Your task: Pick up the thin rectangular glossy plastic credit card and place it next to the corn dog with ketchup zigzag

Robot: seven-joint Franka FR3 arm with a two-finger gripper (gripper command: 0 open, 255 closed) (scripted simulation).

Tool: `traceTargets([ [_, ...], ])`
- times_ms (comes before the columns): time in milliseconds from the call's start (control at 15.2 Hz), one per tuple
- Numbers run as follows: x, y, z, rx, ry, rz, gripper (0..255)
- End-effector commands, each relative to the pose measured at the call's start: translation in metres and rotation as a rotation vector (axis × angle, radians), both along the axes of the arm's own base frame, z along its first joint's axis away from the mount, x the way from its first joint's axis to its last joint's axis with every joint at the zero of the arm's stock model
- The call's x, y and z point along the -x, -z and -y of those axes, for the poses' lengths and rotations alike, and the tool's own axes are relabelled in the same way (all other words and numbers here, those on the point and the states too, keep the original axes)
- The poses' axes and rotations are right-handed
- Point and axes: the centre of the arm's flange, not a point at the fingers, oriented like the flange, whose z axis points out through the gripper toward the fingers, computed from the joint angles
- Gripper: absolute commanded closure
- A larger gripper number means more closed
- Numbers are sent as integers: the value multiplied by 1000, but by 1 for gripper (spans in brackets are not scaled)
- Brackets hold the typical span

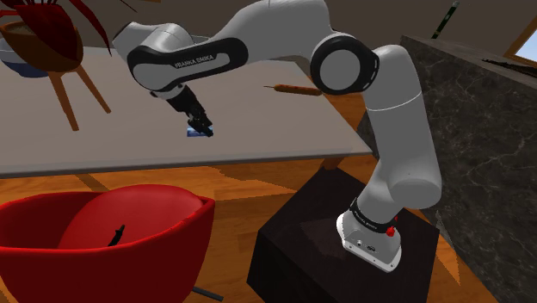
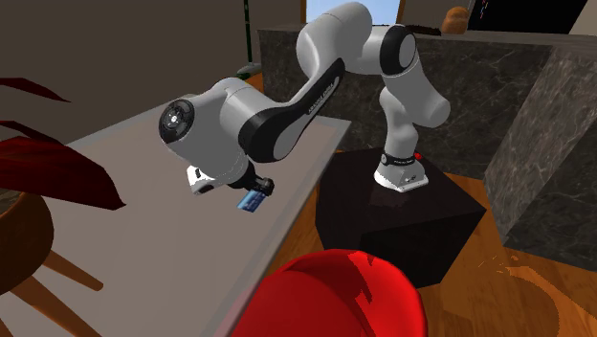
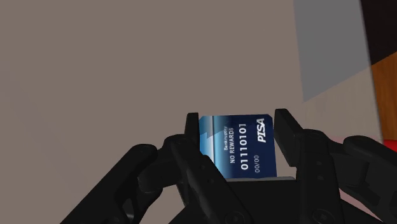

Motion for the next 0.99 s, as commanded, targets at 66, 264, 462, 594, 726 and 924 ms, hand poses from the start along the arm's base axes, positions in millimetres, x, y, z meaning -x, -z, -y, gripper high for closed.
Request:
traceTargets([
  [66, 0, -16, 0, 0, 0, 0, 255],
  [264, 0, -32, 0, 0, 0, 0, 255],
  [462, 0, -48, 0, 0, 0, 0, 255],
  [594, 0, -58, 0, 0, 0, 0, 255],
  [726, 0, -69, 0, 0, 0, 0, 255],
  [924, 0, -80, 0, 0, 0, 0, 255],
])
